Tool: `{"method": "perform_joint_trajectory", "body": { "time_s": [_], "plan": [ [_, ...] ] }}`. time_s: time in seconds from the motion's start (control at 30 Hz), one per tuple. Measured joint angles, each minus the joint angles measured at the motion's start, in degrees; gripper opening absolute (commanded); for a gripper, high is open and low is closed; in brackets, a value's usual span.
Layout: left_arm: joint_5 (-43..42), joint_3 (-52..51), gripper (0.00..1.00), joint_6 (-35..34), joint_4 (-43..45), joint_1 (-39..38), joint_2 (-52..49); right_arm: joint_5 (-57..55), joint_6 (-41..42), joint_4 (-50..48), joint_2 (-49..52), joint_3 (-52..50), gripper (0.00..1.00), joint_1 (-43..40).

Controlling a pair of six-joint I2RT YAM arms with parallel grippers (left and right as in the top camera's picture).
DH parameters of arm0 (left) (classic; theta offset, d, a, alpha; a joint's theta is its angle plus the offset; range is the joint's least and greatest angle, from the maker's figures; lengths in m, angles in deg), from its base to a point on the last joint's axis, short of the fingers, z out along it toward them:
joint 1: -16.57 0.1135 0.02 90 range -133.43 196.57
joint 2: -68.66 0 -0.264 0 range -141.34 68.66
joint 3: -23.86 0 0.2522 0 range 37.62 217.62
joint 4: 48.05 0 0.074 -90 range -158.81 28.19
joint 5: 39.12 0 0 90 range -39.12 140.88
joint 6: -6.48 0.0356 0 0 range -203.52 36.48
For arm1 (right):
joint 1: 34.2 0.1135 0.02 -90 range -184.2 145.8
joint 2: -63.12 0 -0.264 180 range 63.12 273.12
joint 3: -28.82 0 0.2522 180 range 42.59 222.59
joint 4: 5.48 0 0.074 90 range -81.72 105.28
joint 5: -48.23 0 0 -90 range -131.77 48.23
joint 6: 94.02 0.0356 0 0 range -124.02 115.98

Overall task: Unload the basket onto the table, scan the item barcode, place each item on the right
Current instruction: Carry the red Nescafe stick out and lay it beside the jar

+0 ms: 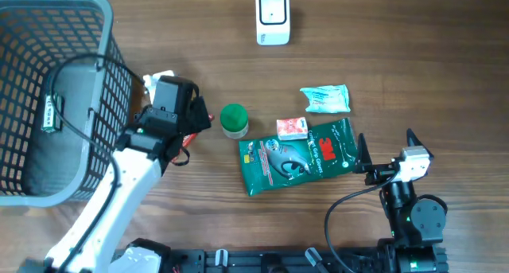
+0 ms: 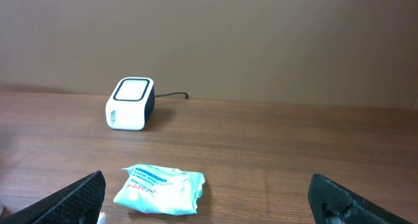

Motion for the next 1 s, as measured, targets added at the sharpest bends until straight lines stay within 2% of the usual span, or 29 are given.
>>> {"method": "perform_joint_trajectory", "body": {
  "time_s": [0.13,0.33,0.47,0.5,0.57,0.63,0.67,0.7,1.0],
  "plan": [
    [0.2,-5.7,1.0,0.0,7.0,1.7,-7.6,0.0,0.0,0.0,0.0,0.0,1.0,0.0],
    [0.0,-5.9,1.0,2.1,11.7,1.7,-18.3,0.0,0.0,0.0,0.0,0.0,0.99,0.0],
    [-1.6,-5.8,0.98,2.6,14.0,1.7,-21.6,0.0,0.0,0.0,0.0,0.0,1.0,0.0],
    [-3.2,-5.8,0.87,2.7,14.0,1.8,-21.7,0.0,0.0,0.0,0.0,0.0,1.0,0.0],
    [-6.6,-5.8,0.55,2.6,13.9,1.8,-21.7,0.0,0.0,0.0,0.0,0.0,1.0,0.0],
    [-9.7,-5.7,0.46,3.3,13.5,1.8,-21.7,0.0,0.0,0.0,0.0,0.0,1.0,0.0],
    [-10.5,-5.5,0.34,3.5,13.1,1.9,-21.7,0.0,0.0,0.0,0.0,0.0,1.0,0.0],
    [-11.5,-5.3,0.04,3.2,12.6,1.9,-21.7,0.0,0.0,0.0,0.0,0.0,1.0,0.0],
    [-19.6,-4.8,0.04,2.1,7.1,1.9,-20.9,0.0,0.0,0.0,0.0,0.0,1.0,0.0]
  ]
}}
